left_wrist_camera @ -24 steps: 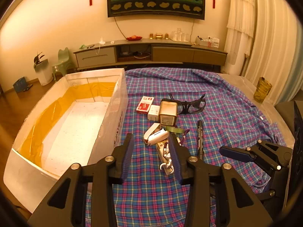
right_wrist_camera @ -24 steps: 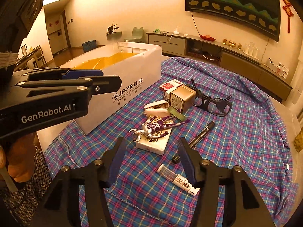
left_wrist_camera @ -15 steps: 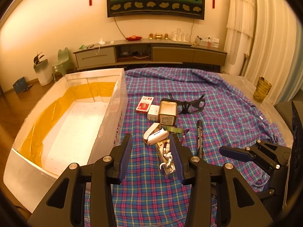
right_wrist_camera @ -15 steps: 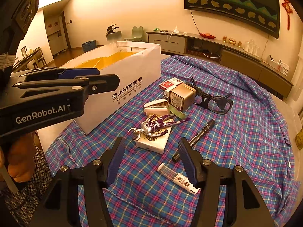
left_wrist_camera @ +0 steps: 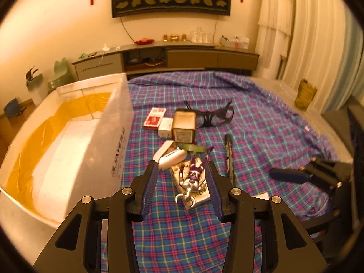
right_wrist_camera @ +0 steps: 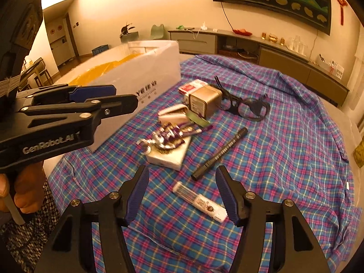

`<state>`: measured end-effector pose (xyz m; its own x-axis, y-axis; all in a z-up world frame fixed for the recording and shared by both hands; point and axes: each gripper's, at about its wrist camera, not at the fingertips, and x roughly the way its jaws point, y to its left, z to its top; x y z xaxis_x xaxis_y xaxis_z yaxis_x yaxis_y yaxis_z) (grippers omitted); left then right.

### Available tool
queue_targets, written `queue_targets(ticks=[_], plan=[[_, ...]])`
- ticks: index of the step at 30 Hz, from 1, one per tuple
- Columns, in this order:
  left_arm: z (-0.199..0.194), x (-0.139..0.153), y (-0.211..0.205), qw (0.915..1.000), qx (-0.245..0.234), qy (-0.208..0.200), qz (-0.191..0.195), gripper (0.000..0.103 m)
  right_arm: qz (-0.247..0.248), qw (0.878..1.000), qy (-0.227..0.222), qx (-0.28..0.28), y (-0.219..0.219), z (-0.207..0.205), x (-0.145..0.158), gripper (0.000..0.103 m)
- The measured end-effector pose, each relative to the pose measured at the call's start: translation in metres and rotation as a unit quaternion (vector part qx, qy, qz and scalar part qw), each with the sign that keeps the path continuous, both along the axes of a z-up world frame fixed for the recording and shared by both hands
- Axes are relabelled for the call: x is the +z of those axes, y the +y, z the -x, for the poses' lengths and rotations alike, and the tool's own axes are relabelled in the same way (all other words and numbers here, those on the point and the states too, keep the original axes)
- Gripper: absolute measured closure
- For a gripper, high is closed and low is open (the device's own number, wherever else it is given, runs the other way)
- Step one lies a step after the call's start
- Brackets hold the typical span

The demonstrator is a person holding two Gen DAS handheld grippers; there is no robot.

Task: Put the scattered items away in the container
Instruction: 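Grasp the purple robot figurine with the left tool while the right tool grasps the black marker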

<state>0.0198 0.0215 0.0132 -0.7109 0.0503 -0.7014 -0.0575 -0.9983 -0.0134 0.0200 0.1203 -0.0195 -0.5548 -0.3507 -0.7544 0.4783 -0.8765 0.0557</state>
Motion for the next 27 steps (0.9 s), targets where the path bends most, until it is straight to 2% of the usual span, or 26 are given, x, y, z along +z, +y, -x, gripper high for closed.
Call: queue_targets(ticks=[2, 4, 9, 16, 18, 23, 27], plan=[[0.004, -0.007, 0.005, 0.9997, -0.022, -0.008, -0.011, 0.057, 0.004, 1.0, -0.017, -0.007, 0.009, 0.004, -0.006, 0.039], [0.011, -0.017, 0.012, 0.9994, -0.024, -0.026, 0.0, 0.057, 0.012, 0.999, -0.045, -0.017, 0.02, 0.01, -0.014, 0.039], [0.02, -0.028, 0.019, 0.9986, -0.037, -0.039, 0.0, 0.057, 0.018, 0.995, -0.087, -0.035, 0.036, 0.019, -0.031, 0.039], [0.044, -0.055, 0.007, 0.9978, -0.013, -0.065, -0.005, 0.057, 0.095, 0.986, -0.12, -0.066, 0.049, 0.034, -0.034, 0.039], [0.052, -0.061, 0.002, 0.9971, -0.006, -0.073, -0.02, 0.057, 0.111, 0.982, -0.13, -0.075, 0.048, 0.047, -0.036, 0.039], [0.06, -0.063, -0.006, 0.9965, -0.004, -0.07, -0.046, 0.057, 0.083, 0.983, -0.139, -0.083, 0.033, 0.081, -0.047, 0.042], [0.061, -0.065, -0.002, 0.9968, -0.013, -0.066, -0.043, 0.055, 0.044, 0.987, -0.13, -0.078, 0.018, 0.099, -0.053, 0.044]])
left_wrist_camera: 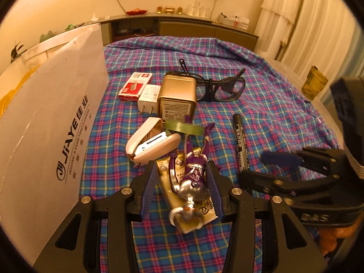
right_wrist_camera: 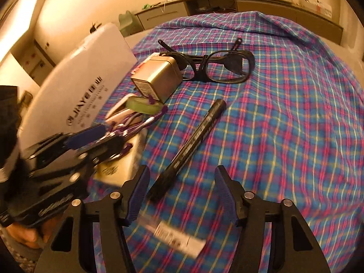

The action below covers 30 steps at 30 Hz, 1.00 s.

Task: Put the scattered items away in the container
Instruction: 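Grasp the purple robot figurine with the left tool while the right tool grasps the black marker, then lift the figurine and marker and carry both toward the white foam box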

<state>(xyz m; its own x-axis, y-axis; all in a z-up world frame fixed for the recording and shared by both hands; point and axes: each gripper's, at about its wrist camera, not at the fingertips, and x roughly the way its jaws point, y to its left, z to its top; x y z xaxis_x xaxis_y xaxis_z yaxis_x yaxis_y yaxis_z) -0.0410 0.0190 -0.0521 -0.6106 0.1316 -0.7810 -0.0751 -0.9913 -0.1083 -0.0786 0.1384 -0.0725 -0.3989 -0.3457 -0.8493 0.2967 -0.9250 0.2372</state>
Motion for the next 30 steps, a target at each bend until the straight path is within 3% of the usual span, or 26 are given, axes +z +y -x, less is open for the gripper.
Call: queue_targets(ticks=[3, 8, 9, 10, 18, 19, 21, 23, 25, 27, 30], plan=[[0.004, -0.001, 0.002, 1.0, -0.004, 0.004, -0.003, 0.051, -0.03, 0.999, 0.012, 0.004, -0.006, 0.004, -0.002, 0.05], [0.006, -0.002, 0.01, 0.9997, -0.017, 0.017, 0.005, 0.051, -0.073, 0.997, 0.026, 0.023, -0.011, 0.007, -0.003, 0.084], [0.005, -0.001, 0.01, 0.9996, -0.019, 0.02, 0.007, 0.059, -0.073, 0.997, 0.024, 0.023, -0.01, 0.007, -0.003, 0.087], [0.004, 0.0, 0.01, 0.9995, -0.021, 0.021, 0.005, 0.069, -0.069, 0.997, 0.022, 0.021, -0.007, 0.008, -0.002, 0.088], [-0.002, 0.013, 0.004, 0.9992, -0.018, 0.027, -0.021, 0.069, -0.024, 0.999, 0.032, -0.005, 0.01, 0.005, 0.015, 0.088], [-0.003, 0.017, 0.002, 0.9987, -0.02, 0.022, -0.042, 0.069, -0.016, 0.999, 0.031, -0.006, 0.011, 0.004, 0.016, 0.088], [-0.007, 0.027, -0.009, 0.9911, -0.027, 0.013, -0.13, 0.069, 0.006, 1.0, 0.026, -0.01, 0.013, 0.002, 0.018, 0.088], [-0.003, 0.022, -0.025, 0.9729, -0.015, -0.029, -0.229, 0.069, 0.024, 0.999, 0.022, -0.014, 0.015, -0.002, 0.022, 0.088], [0.003, -0.002, -0.033, 0.9543, 0.003, -0.091, -0.284, 0.069, 0.03, 0.999, 0.023, -0.018, 0.018, -0.005, 0.024, 0.088], [0.0, -0.005, -0.029, 0.9532, -0.002, -0.109, -0.282, 0.069, 0.032, 0.999, 0.021, -0.024, 0.021, -0.007, 0.025, 0.088], [-0.005, 0.012, -0.016, 0.9636, -0.028, -0.098, -0.247, 0.069, 0.039, 0.998, 0.015, -0.036, 0.027, -0.004, 0.025, 0.088]])
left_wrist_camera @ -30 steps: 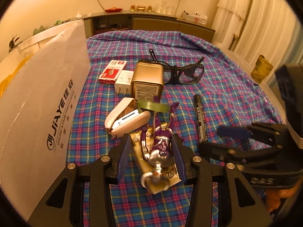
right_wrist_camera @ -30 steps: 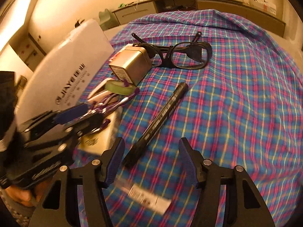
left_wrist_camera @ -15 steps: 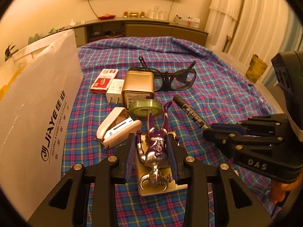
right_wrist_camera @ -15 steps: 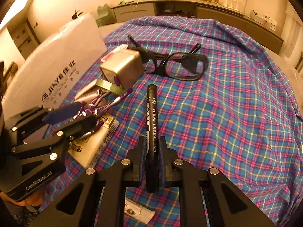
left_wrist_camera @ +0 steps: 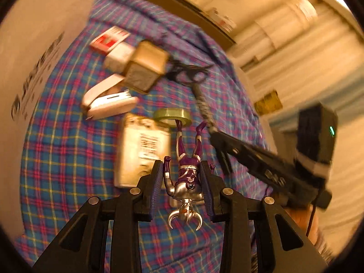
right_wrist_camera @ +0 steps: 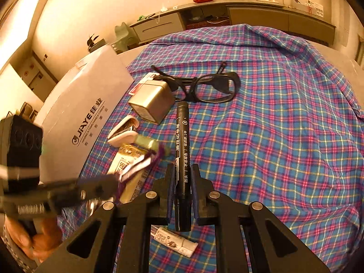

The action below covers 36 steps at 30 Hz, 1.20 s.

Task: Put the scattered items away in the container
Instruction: 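Lift the figurine and marker and carry both toward the white foam box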

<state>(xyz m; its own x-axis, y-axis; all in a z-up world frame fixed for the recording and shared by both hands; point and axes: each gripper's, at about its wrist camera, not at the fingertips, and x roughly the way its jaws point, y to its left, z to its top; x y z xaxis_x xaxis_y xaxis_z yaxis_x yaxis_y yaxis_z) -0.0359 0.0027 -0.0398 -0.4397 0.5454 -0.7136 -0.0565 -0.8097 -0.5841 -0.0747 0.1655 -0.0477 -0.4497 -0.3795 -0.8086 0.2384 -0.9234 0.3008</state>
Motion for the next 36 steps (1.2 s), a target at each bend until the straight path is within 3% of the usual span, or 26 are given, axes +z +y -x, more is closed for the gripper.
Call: queue_targets(ticks=[4, 5, 7, 8, 10, 16, 19, 22, 25, 26, 28, 30, 33, 36], plan=[[-0.005, 0.03, -0.007, 0.9965, 0.026, 0.069, 0.041, 0.07, 0.004, 1.0, 0.005, -0.008, 0.004, 0.0, 0.004, 0.088], [-0.007, 0.027, -0.004, 0.9965, 0.021, 0.062, 0.051, 0.071, 0.003, 1.0, 0.01, -0.009, 0.004, -0.001, 0.005, 0.088], [-0.007, -0.005, 0.004, 0.999, 0.007, -0.009, 0.043, 0.071, 0.004, 1.0, 0.01, -0.008, 0.004, -0.001, 0.005, 0.088], [-0.01, -0.015, 0.009, 0.9987, 0.001, -0.024, 0.044, 0.071, 0.005, 1.0, 0.006, -0.008, 0.005, -0.001, 0.003, 0.088], [-0.016, -0.009, 0.019, 0.9973, -0.009, -0.008, 0.073, 0.071, 0.007, 1.0, 0.0, -0.009, 0.005, -0.001, 0.001, 0.088], [-0.019, -0.003, 0.03, 0.995, -0.015, 0.002, 0.099, 0.072, 0.009, 1.0, 0.001, 0.001, 0.002, -0.007, 0.003, 0.088], [-0.026, 0.004, 0.044, 0.9849, -0.033, 0.039, 0.165, 0.071, 0.009, 1.0, 0.0, 0.003, 0.002, -0.01, 0.003, 0.088], [-0.036, -0.001, 0.064, 0.9741, -0.077, 0.051, 0.207, 0.07, 0.012, 1.0, 0.002, 0.004, 0.003, -0.012, 0.006, 0.088], [-0.046, -0.014, 0.084, 0.9588, -0.107, 0.054, 0.258, 0.055, 0.012, 1.0, 0.002, 0.007, 0.004, -0.013, 0.007, 0.088], [-0.049, -0.016, 0.087, 0.9551, -0.11, 0.059, 0.269, 0.054, 0.012, 1.0, 0.001, 0.008, 0.003, -0.014, 0.007, 0.088], [-0.05, -0.017, 0.091, 0.9525, -0.112, 0.066, 0.275, 0.054, 0.011, 1.0, 0.001, 0.012, 0.002, -0.016, 0.006, 0.088], [-0.05, -0.017, 0.089, 0.956, -0.113, 0.065, 0.263, 0.055, 0.01, 1.0, 0.001, 0.016, 0.0, -0.017, 0.007, 0.088], [-0.052, -0.019, 0.088, 0.9613, -0.118, 0.049, 0.244, 0.084, 0.01, 1.0, 0.003, 0.019, -0.001, -0.02, 0.008, 0.088], [-0.059, -0.019, 0.088, 0.9661, -0.122, 0.039, 0.225, 0.084, 0.014, 1.0, 0.006, 0.018, 0.002, -0.021, 0.011, 0.088]])
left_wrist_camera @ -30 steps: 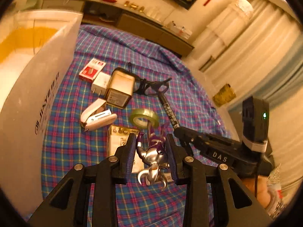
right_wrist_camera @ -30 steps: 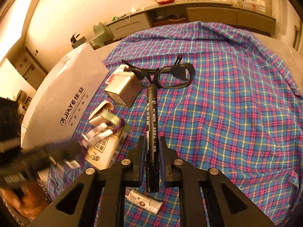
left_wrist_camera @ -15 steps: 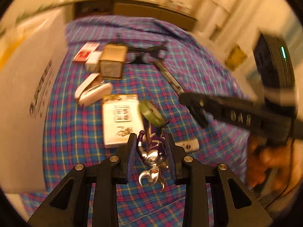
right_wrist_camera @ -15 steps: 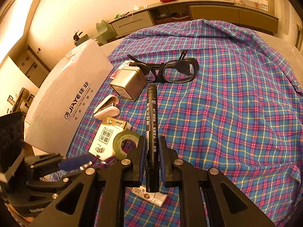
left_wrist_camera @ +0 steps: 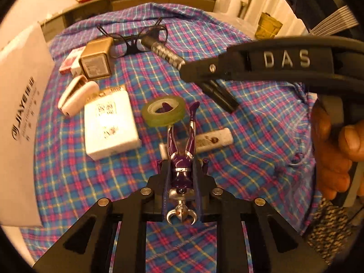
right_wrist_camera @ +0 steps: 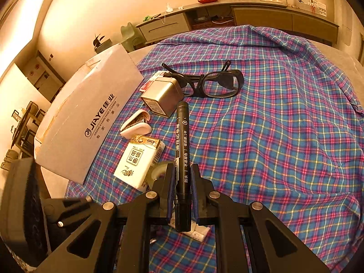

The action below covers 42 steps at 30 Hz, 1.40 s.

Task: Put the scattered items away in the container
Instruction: 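Lift the figurine and marker and carry both toward the white foam box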

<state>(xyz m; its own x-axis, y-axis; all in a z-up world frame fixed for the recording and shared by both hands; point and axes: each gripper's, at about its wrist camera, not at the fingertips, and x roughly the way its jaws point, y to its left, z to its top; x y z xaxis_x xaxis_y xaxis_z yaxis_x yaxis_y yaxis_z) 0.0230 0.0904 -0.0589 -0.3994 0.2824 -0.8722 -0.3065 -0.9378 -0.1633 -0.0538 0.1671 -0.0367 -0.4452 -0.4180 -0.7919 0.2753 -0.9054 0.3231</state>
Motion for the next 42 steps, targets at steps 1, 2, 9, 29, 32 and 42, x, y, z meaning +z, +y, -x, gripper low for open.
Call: queue_targets(ticks=[1, 2, 9, 29, 32, 42], plan=[[-0.001, 0.001, -0.001, 1.0, 0.003, -0.005, -0.008, 0.084, 0.002, 1.0, 0.002, -0.001, 0.001, -0.001, 0.001, 0.088], [0.0, 0.001, -0.002, 0.9998, 0.007, -0.009, -0.018, 0.084, 0.004, 1.0, 0.004, -0.002, 0.002, -0.001, 0.003, 0.088], [0.01, 0.014, -0.057, 0.9484, 0.103, -0.093, -0.285, 0.085, 0.018, 1.0, 0.019, -0.015, 0.013, -0.007, 0.013, 0.088], [0.003, 0.019, -0.033, 0.9585, 0.081, -0.075, -0.263, 0.085, 0.037, 0.998, 0.028, -0.048, 0.036, -0.005, 0.023, 0.088], [0.008, 0.034, -0.041, 0.9657, 0.09, -0.038, -0.241, 0.085, 0.038, 0.998, 0.028, -0.045, 0.035, -0.006, 0.023, 0.088], [0.006, 0.069, -0.068, 0.9782, 0.109, 0.043, -0.171, 0.085, 0.039, 0.999, 0.033, -0.004, 0.014, -0.013, 0.023, 0.088]])
